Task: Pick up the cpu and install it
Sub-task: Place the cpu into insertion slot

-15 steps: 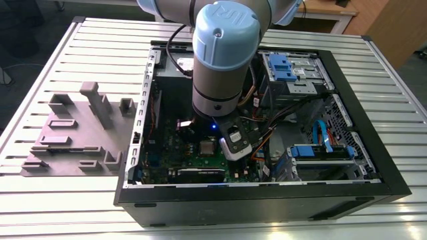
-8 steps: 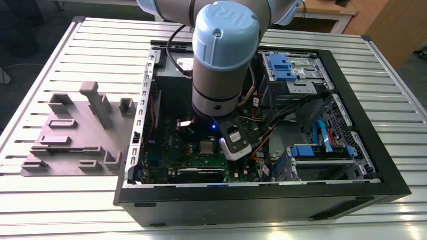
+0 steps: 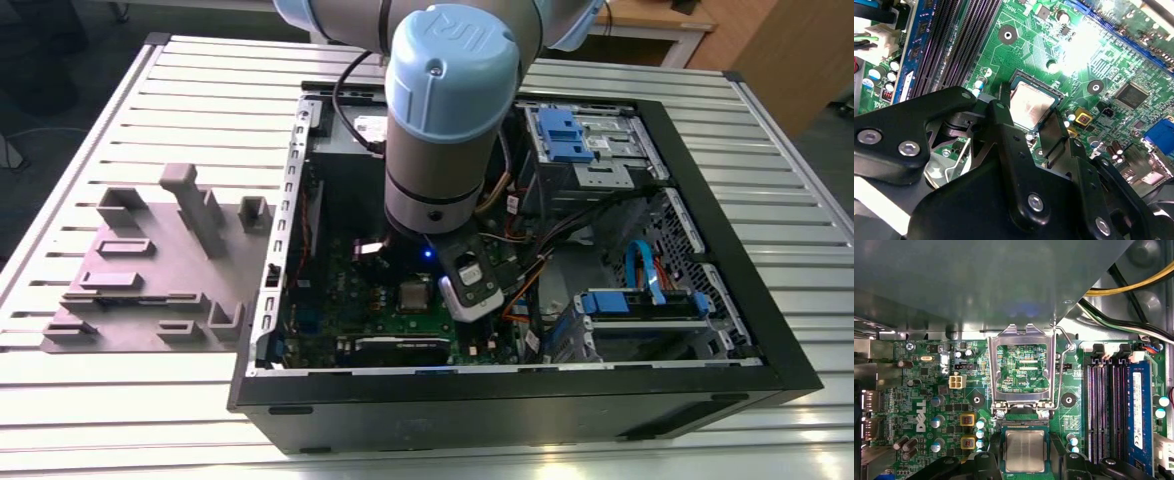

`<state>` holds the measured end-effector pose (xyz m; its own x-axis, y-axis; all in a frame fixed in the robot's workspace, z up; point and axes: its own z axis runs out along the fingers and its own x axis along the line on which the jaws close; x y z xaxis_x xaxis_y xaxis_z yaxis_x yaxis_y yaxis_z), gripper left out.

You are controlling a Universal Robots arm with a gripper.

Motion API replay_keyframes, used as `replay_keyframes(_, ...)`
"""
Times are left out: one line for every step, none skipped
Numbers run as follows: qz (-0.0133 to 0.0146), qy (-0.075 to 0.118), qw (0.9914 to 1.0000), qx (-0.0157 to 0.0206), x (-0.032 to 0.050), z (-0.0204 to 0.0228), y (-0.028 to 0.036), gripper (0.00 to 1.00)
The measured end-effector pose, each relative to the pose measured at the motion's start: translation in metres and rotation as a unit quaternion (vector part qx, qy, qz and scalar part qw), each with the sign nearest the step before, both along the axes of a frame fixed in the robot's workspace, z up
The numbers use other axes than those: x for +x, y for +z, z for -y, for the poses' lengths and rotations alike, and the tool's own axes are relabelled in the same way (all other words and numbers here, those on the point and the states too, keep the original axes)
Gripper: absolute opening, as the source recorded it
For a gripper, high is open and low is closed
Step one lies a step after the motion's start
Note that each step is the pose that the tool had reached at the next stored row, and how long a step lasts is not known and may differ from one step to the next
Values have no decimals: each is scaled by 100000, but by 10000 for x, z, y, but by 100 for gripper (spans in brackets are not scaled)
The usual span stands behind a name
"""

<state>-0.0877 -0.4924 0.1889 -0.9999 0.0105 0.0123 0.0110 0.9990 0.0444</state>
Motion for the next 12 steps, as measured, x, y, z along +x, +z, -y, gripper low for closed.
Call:
replay_keyframes(0, -1, 100000, -1, 0, 0, 0, 47)
replay_keyframes(0, 0, 100000, -1, 0, 0, -1, 47)
replay_keyframes(1, 1, 100000, 3, 0, 0, -1, 47)
replay_keyframes(3, 0, 100000, 4, 0, 0, -1, 47)
replay_keyframes(4, -1, 100000, 4, -1, 0, -1, 47)
replay_keyframes(8, -2, 100000, 5, -3, -1, -2, 47)
replay_keyframes(8, 1, 100000, 8, -3, -1, -2, 47)
replay_keyframes(8, 4, 100000, 8, -4, -1, -2, 47)
replay_keyframes(9, 2, 100000, 10, -4, -1, -2, 47)
replay_keyframes(12, 0, 100000, 8, -6, 0, -2, 47)
replay_keyframes(20, 0, 100000, 8, -8, -1, -2, 47)
replay_keyframes(38, 1, 100000, 11, -12, 0, -2, 47)
